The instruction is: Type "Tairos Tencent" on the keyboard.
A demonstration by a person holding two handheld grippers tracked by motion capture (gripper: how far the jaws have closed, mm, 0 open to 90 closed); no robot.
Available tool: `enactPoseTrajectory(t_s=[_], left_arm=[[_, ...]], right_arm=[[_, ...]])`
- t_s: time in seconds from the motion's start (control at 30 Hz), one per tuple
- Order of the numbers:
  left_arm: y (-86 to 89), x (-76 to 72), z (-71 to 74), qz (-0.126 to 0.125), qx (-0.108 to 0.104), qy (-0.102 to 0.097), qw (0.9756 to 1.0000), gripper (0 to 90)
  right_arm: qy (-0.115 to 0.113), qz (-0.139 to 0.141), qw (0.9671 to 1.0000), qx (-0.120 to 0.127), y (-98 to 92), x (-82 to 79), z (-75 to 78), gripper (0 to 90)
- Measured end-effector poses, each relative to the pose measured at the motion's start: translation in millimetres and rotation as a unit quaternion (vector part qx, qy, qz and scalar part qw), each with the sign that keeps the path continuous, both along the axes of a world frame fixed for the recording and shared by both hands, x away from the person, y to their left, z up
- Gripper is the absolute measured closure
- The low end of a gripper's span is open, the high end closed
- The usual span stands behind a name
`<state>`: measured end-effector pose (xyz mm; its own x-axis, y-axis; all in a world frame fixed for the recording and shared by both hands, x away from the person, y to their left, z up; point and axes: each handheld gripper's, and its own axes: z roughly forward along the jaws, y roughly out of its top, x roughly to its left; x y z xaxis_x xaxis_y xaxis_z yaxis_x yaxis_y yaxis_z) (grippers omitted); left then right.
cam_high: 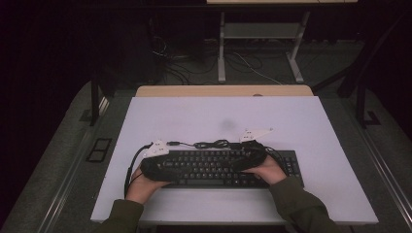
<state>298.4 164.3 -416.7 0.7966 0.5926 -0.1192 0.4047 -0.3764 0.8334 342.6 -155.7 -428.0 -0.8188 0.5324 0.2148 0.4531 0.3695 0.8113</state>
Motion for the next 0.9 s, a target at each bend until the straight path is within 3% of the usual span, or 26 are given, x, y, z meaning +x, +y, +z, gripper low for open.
enactPoseTrajectory(t_s=[0.3, 0.8, 0.9], left_arm=[[3.7, -3.3, 1.0, -0.004, 0.001, 0.002, 1.0, 41.5], [11.4, -13.3, 5.1, 0.001, 0.009, 0.007, 0.9999, 89.1], [12.1, -11.9, 1.4, 0.002, 0.014, 0.013, 0.9998, 89.1]], right_arm=[[-0.001, -0.007, 1.0, 0.004, -2.2, 2.2, -2.9, 14.0], [-0.002, -0.008, 0.9999, 0.005, -2.5, 1.3, -2.6, 14.0], [-0.003, -0.007, 1.0, 0.005, -2.6, 1.4, -2.4, 14.0]])
